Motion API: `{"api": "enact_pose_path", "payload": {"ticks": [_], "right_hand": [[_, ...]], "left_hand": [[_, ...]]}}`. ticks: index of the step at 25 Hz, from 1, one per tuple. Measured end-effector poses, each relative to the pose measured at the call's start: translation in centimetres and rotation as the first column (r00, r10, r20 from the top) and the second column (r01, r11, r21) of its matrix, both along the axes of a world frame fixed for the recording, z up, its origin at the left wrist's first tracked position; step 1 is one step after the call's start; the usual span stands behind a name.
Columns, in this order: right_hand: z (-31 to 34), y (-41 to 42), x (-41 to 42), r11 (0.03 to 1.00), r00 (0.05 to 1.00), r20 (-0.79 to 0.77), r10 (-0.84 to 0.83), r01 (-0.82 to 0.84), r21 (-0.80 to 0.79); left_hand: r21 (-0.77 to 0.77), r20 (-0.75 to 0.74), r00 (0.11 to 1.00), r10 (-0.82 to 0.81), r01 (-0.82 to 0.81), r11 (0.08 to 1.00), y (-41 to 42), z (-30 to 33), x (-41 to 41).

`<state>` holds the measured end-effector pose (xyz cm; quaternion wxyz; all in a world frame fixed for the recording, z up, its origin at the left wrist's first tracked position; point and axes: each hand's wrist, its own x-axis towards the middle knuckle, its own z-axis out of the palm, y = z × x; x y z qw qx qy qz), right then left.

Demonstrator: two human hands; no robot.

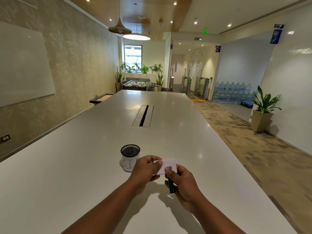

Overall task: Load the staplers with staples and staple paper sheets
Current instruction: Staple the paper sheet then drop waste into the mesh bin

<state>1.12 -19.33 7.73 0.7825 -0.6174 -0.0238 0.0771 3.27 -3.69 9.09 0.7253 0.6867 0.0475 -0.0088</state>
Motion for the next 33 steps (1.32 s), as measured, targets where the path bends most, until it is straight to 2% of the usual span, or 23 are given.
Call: {"api": "enact_pose_path", "payload": {"ticks": [2,7,18,24,28,33], "right_hand": [[0.1,0.1,0.1,1.0,1.0,0.005,0.01,-0.011,0.019],[0.4,0.4,0.3,0.999,1.0,0.015,-0.004,0.003,0.046],[0.3,0.4,0.7,0.998,0.998,-0.049,-0.03,0.032,0.046],[0.4,0.7,1.0,0.993,0.992,-0.053,-0.113,0.115,0.037],[0.6,0.6,1.1,0.992,0.993,-0.049,-0.104,0.107,0.066],[0.2,1.1,0.9,0.997,0.997,-0.02,-0.076,0.075,-0.012]], "left_hand": [[0.018,-0.021,1.0,0.0,0.001,1.0,0.0,0.1,0.2],[-0.089,-0.071,0.997,0.025,-0.031,0.996,-0.2,0.4,0.2],[-0.088,-0.052,0.998,0.035,-0.04,0.995,-0.4,0.5,0.3],[-0.127,-0.047,0.999,0.023,-0.029,0.991,-0.5,0.0,0.4],[-0.186,-0.053,0.999,-0.002,-0.007,0.983,-0.4,0.0,0.4],[-0.176,-0.083,0.997,0.003,-0.018,0.984,0.3,-0.6,1.2]]}}
